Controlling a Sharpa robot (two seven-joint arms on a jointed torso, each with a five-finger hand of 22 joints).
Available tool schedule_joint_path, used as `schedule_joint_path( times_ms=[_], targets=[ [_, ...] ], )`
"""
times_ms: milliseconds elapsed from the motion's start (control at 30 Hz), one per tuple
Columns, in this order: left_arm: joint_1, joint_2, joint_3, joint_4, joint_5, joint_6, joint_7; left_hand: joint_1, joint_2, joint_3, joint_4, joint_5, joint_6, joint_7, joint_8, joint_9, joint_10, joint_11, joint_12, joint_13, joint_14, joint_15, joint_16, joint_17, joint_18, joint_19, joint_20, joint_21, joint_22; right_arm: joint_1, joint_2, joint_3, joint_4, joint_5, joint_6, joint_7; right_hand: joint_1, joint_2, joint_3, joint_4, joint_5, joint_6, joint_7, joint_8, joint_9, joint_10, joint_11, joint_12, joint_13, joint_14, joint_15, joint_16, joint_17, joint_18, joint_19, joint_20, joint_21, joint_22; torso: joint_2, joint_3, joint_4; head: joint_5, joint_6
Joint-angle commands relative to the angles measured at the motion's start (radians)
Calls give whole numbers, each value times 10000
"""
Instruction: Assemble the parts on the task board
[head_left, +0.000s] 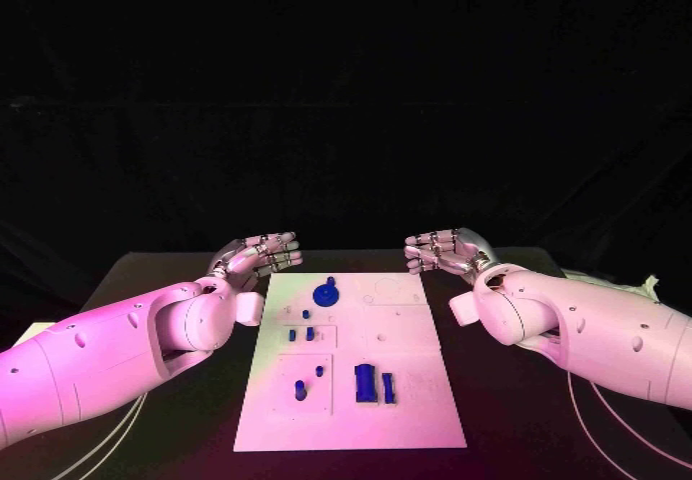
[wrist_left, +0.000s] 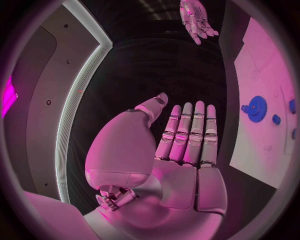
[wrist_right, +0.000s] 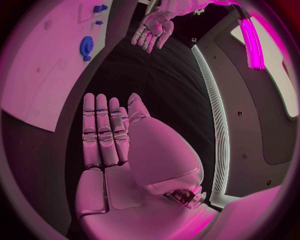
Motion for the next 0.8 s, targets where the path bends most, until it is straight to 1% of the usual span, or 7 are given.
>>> schedule_joint_path(
  times_ms=[33,267,300,333,700,733,800],
  targets=[
    [-21,146,9,-256,166,-455,635,118,131,-407,7,-28,-70,-40,-115,1,-56,20,-116,10,97,46,-362,-207,230,-171,153,-20,-473,6,261,7,-380,1336,683,1374,-57,-60,13,-179,-102,-72,37,-49,-307,-152,66,-22,-696,10,112,-498,-525,78,63,161,-676,-640,-239,38,-26,64,133],
    [-29,399,11,-695,-89,-700,804,356,352,-580,-39,247,110,-20,-127,11,105,-26,-179,8,193,49,-703,-387,225,-268,185,-12,-930,0,691,15,-1018,1212,877,1654,-385,-5,129,-655,-94,-24,142,-52,-801,-438,225,-28,-1592,53,241,-804,-1416,74,410,318,-1681,-1727,-363,145,-81,172,345],
    [-19,373,4,-663,16,-410,384,-3588,959,-1554,264,-137,-2850,-638,-860,-655,-2989,-553,-466,-621,-2692,-435,-1098,-702,-369,-2312,-643,-656,-2511,6,661,10,-972,938,425,1052,-4943,-802,471,-928,-531,-2813,-497,-669,-1159,-3603,-272,-684,-2249,-3229,-166,-1439,-1744,-532,-2447,-412,-1994,-2765,-295,92,-48,140,286],
    [-20,372,4,-657,13,-420,386,-3608,959,-1575,264,-137,-2857,-642,-860,-655,-2997,-556,-466,-621,-2698,-440,-1120,-711,-368,-2348,-669,-656,-2550,5,659,10,-964,944,414,1057,-5034,-802,494,-1648,-531,-2844,-484,-669,-1186,-3675,-265,-684,-2249,-3229,-162,-1439,-1784,-532,-2418,-423,-2019,-2826,-294,93,-48,141,291],
    [-166,207,74,238,-508,-1855,663,-6685,959,-2393,264,-917,-5143,-1116,-860,-655,-5381,-971,-1194,-621,-4930,-830,-2149,-1448,-652,-4024,-1335,-656,-3809,-42,434,-122,201,1891,-1021,1722,-8703,-802,1239,-1648,-1559,-5057,-950,-669,-2027,-6225,-635,-684,-2249,-5815,-1058,-1439,-2567,-808,-4657,-993,-2789,-3665,-202,167,-51,266,832],
    [-191,178,87,394,-599,-2106,712,-6917,959,-2455,264,-917,-5320,-1153,-860,-655,-5560,-1002,-1194,-621,-5099,-858,-2149,-1448,-652,-4147,-1387,-656,-3903,-51,394,-145,408,2058,-1275,1840,-8975,-802,1239,-1648,-1559,-5224,-987,-669,-2027,-6415,-1362,-684,-2249,-6011,-1058,-1439,-2567,-808,-4827,-1036,-2789,-3726,-196,172,-52,273,863],
    [-248,114,114,742,-802,-2663,819,-7341,959,-2562,264,-917,-5634,-1220,-860,-655,-5890,-1057,-1194,-621,-5405,-1573,-2149,-1448,-758,-4377,-1477,-656,-4076,-68,313,-193,831,2402,-1797,2082,-9491,-802,1239,-1648,-1559,-5541,-1058,-669,-2027,-6774,-1362,-684,-2249,-6382,-1058,-1439,-2567,-914,-5150,-1116,-2789,-3843,-191,176,-52,280,895]
  ],
)
